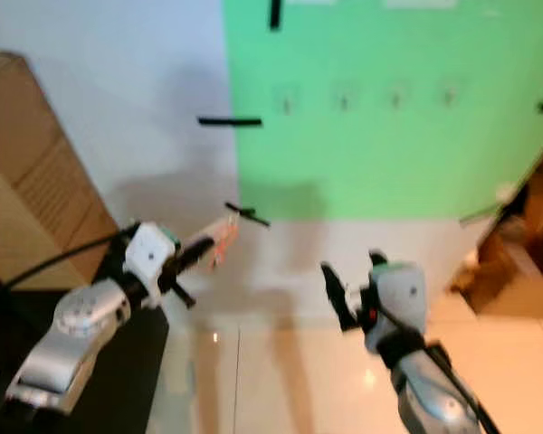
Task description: Hang keys on a hook
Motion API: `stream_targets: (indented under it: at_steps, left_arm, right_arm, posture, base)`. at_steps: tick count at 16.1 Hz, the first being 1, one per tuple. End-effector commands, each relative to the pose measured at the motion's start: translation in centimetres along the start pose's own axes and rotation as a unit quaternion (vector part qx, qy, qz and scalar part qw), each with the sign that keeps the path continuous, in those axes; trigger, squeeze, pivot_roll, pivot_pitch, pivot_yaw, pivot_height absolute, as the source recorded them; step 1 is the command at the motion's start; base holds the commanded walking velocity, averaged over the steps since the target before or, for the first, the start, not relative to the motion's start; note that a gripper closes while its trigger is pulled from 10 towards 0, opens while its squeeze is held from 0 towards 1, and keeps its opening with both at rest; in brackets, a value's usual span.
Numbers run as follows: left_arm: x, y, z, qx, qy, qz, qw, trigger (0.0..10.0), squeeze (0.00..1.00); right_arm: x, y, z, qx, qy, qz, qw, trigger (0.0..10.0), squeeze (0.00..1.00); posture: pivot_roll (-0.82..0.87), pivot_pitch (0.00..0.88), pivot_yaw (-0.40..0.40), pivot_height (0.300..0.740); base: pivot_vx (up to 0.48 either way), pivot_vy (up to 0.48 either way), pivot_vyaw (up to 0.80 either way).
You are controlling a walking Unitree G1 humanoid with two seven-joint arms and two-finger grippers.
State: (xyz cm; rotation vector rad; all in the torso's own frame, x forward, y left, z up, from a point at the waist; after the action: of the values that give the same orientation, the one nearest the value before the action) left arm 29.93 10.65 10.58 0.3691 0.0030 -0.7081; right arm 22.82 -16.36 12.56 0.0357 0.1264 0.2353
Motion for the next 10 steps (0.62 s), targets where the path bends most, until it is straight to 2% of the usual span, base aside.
stream_targets:
  at_steps: [1, 4, 6, 8, 9, 10]
  left_arm:
    - [0.2, 0.8, 0.8, 0.000, -0.014, 0.010, 1.000, 10.0, 0.00]
    - [1.2, 2.0, 2.3, -0.015, -0.036, 0.021, 0.999, 10.0, 0.00]
    - [2.1, 3.2, 4.4, -0.032, -0.072, 0.035, 0.996, 10.0, 0.00]
    - [3.0, 4.3, 7.3, -0.065, -0.127, 0.044, 0.989, 10.0, 0.00]
    - [3.6, 5.2, 9.3, -0.077, -0.157, 0.043, 0.984, 10.0, 0.00]
    - [4.0, 5.7, 10.5, -0.076, -0.170, 0.036, 0.982, 10.0, 0.00]
  right_arm:
    - [0.0, 0.1, 0.6, -0.007, -0.006, 0.018, 1.000, 10.0, 0.00]
    - [0.8, 0.3, 1.5, -0.022, -0.017, 0.042, 0.999, 10.0, 0.00]
    - [1.4, -0.2, 2.4, -0.021, -0.034, 0.036, 0.999, 10.0, 0.00]
    - [2.2, -0.5, 4.1, -0.009, -0.069, 0.028, 0.997, 10.0, 0.00]
    - [2.8, -0.1, 5.5, -0.007, -0.095, 0.040, 0.995, 10.0, 0.00]
    - [3.1, 0.2, 6.6, -0.001, -0.114, 0.054, 0.992, 10.0, 1.00]
  posture:
    - [-0.22, 0.000, 0.080, 0.740]
    - [-0.22, 0.000, 0.079, 0.740]
    - [-0.21, 0.000, 0.079, 0.740]
    - [-0.21, 0.000, 0.085, 0.740]
    - [-0.22, 0.000, 0.098, 0.740]
    - [-0.22, 0.000, 0.104, 0.740]
  base:
    - [0.000, 0.000, 0.00]
    - [0.000, 0.000, 0.00]
    - [0.000, 0.000, 0.00]
    - [0.000, 0.000, 0.00]
    - [0.000, 0.000, 0.00]
    - [0.000, 0.000, 0.00]
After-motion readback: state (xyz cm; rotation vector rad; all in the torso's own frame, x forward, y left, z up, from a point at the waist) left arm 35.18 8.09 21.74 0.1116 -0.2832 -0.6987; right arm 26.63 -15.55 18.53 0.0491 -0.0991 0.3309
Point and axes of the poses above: a point about 5 cm out from each wrist's last joint towards the gripper, its own x axis pointing out of the wrist towards the gripper, its own z axis along the axis of the wrist's last joint, y = z × x, the point moved 4 cm from there along x, pointing out of the wrist towards the gripper, and after that the axes turned 7 degrees about x, right-handed, at the moved point
